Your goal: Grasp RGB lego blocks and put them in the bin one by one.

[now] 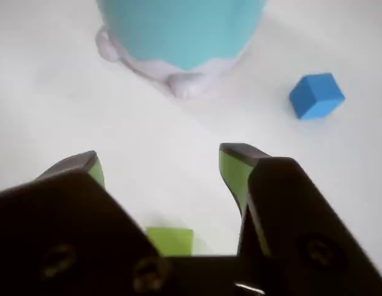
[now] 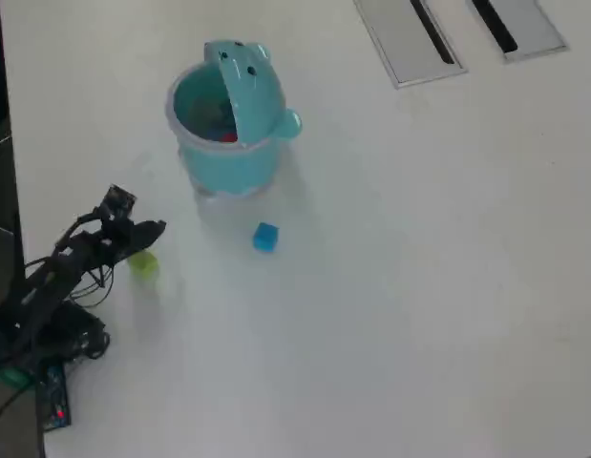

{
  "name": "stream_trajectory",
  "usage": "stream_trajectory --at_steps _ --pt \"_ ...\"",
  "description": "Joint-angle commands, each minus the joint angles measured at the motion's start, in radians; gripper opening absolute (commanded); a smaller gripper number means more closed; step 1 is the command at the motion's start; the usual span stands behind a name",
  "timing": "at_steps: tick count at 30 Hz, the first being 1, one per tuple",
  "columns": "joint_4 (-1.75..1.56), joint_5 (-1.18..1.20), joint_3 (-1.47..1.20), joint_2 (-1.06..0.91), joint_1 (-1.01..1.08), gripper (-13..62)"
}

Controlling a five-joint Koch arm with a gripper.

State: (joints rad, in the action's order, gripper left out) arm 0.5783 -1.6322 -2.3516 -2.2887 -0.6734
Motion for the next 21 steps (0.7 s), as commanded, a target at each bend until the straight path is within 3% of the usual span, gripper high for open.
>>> stream_trajectory --at_steps 1,21 --pt "-0.003 0.005 0.029 -0.063 0.014 33.6" --pt "0.146 -0.002 -0.098 -0.077 0.043 33.9"
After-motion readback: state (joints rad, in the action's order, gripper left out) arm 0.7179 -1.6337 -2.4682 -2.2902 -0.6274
